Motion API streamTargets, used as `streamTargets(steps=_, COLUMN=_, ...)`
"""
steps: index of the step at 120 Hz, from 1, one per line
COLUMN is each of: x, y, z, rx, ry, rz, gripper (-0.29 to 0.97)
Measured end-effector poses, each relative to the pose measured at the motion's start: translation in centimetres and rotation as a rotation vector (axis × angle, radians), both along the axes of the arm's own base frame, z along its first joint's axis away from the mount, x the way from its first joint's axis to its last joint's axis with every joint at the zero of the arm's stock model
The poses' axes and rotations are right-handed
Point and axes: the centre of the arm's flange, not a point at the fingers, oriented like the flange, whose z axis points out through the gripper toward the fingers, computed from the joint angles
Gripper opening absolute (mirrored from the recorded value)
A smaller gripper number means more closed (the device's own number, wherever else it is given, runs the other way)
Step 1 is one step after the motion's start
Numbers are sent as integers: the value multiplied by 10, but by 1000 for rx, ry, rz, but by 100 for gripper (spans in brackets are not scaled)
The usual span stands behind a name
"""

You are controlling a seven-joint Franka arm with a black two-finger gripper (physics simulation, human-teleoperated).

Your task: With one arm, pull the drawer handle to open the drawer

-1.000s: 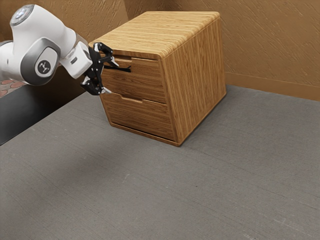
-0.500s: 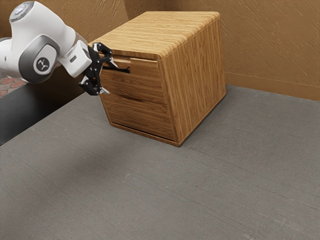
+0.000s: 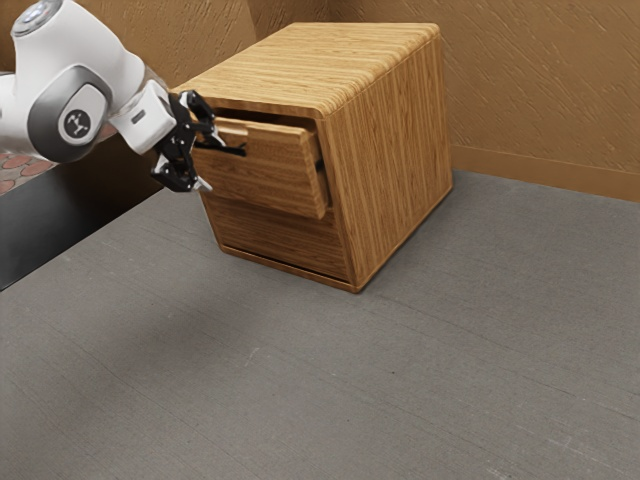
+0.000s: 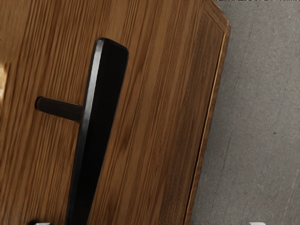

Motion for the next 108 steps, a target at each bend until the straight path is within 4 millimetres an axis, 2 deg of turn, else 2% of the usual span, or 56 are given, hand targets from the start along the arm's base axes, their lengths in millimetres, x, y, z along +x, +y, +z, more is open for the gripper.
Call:
streamTargets(steps=39, x=-10, y=5, z=8, rx=1, ry=10, rz=31, gripper=36)
streamTargets(steps=66, x=-21, y=-7, z=9, rx=-10, ry=23, rz=20, gripper=33)
streamTargets(steps=108, x=-47, y=1, z=12, rx=-21, ry=16, rz=46, gripper=25)
